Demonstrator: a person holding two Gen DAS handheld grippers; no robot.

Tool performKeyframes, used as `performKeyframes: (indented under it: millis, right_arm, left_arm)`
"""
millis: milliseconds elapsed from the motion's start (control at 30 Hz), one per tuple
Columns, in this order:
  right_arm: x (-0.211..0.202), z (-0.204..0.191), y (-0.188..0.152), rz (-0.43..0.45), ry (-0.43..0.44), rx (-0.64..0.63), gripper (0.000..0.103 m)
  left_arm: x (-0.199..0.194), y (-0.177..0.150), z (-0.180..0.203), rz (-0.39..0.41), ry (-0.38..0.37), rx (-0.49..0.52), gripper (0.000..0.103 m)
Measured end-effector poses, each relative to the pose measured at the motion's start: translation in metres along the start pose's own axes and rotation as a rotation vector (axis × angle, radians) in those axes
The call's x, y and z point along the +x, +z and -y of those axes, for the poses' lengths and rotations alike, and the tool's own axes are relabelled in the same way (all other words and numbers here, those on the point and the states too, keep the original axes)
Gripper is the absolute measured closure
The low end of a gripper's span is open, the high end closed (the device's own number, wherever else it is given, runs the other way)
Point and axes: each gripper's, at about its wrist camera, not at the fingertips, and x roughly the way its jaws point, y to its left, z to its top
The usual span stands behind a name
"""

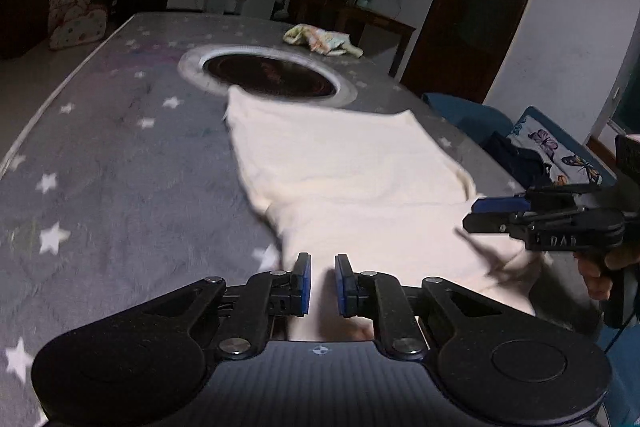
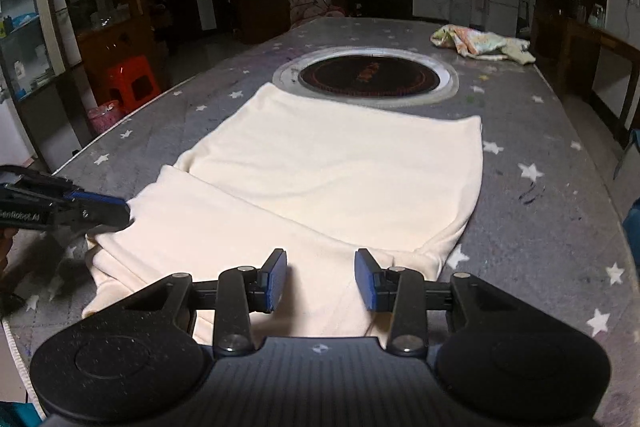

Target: Fold clothes

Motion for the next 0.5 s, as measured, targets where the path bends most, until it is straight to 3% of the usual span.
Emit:
performKeyframes:
  millis: [167, 333, 500]
  right_arm:
    - [-0.002, 0.001, 0.002, 0.006, -0.003, -0.004, 0.064]
    - [0.001, 0.003, -0.003, -0.017, -0.006, -0.008, 0.064]
    - [-0.007, -0.001, -0.002, -0.015, -0.007, -0.035, 0.064]
  left_arm:
    - [0.019, 0.017, 0.015, 0.016, -0.029, 0.020, 0.088]
    - [0.043, 0.017, 0.010, -0.038, 0.020, 0.013, 0.088]
    - [0.042, 0.016, 0.007, -0.040, 0.020, 0.017, 0.086]
